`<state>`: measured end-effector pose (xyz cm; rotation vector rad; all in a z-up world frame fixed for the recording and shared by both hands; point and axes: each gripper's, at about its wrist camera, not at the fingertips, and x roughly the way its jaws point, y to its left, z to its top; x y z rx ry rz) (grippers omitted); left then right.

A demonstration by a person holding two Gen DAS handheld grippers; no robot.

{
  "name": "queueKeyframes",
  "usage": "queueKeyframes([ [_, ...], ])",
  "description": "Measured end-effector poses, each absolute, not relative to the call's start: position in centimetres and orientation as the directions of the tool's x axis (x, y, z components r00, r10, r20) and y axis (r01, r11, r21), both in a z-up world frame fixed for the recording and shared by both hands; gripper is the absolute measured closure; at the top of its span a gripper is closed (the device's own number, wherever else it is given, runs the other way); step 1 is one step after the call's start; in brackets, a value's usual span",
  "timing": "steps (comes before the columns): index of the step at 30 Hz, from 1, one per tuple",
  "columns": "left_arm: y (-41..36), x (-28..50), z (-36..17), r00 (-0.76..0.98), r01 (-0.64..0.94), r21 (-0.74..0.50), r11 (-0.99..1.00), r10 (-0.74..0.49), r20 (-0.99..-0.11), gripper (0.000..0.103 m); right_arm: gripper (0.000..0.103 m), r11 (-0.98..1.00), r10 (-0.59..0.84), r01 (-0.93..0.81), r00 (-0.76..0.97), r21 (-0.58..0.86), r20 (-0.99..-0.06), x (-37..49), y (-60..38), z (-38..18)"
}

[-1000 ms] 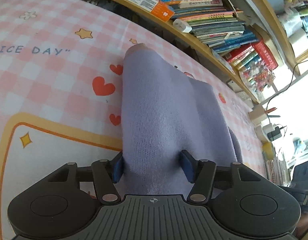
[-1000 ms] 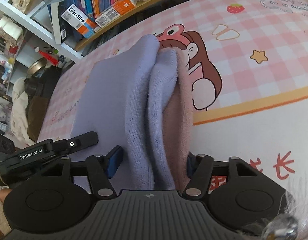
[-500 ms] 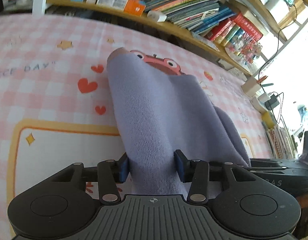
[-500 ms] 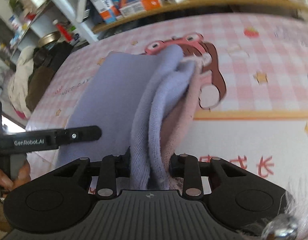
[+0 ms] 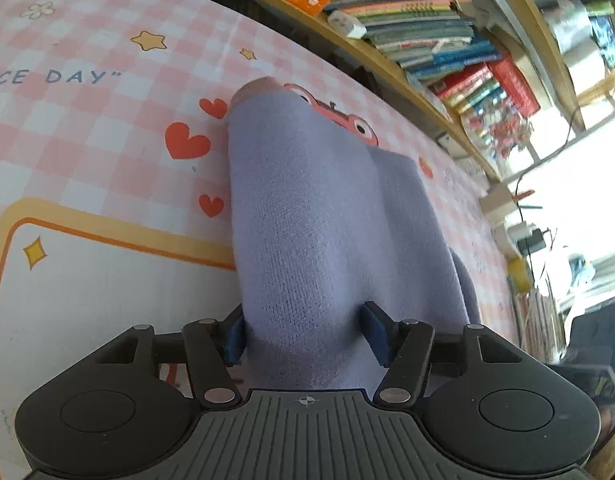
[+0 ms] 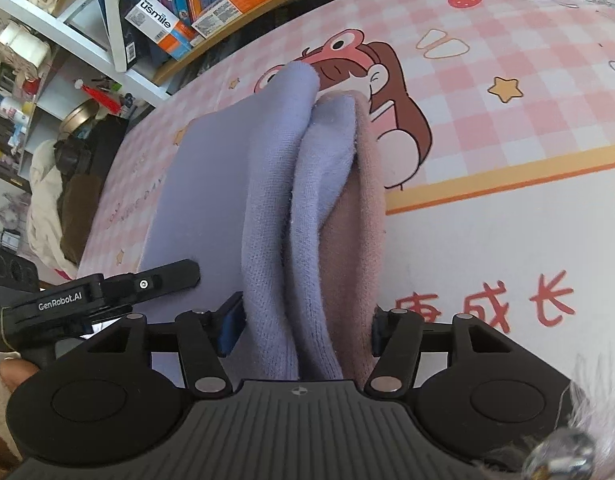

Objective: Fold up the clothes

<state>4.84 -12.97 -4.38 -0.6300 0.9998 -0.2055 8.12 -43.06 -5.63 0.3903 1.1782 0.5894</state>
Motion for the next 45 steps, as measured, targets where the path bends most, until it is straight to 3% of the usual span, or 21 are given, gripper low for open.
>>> queueKeyframes([
  [4,-13.4,5.1,-4.1,0.545,-0.106,-0.552,0.827,-0.416,-0.728,0.053,0.067,0.774,0.634,-0.219,0.261,0.595,-0.728,8.3,-42.6,-5.9],
  [9,-14.2,4.3,-2.5,0.578,-0.038,-0.489,0.872,-0.380,-0.722,0.060,0.073,0.797,0.597,-0.331,0.311,0.505,-0.739,7.1,-40.9,-4.2],
  [24,-12.5,1.5,0.5,0.655,0.070,-0.459,0.886,-0.388,-0.649,0.060,0.074,0.820,0.551,-0.459,0.475,0.341,-0.686,2.2,-37.6,-0.7],
  [45,-12.8,-1.1,1.6,0.641,0.194,-0.455,0.869,-0.463,-0.612,0.060,0.074,0.870,0.491,-0.378,0.596,0.318,-0.635,-4.0,-37.4,0.1],
])
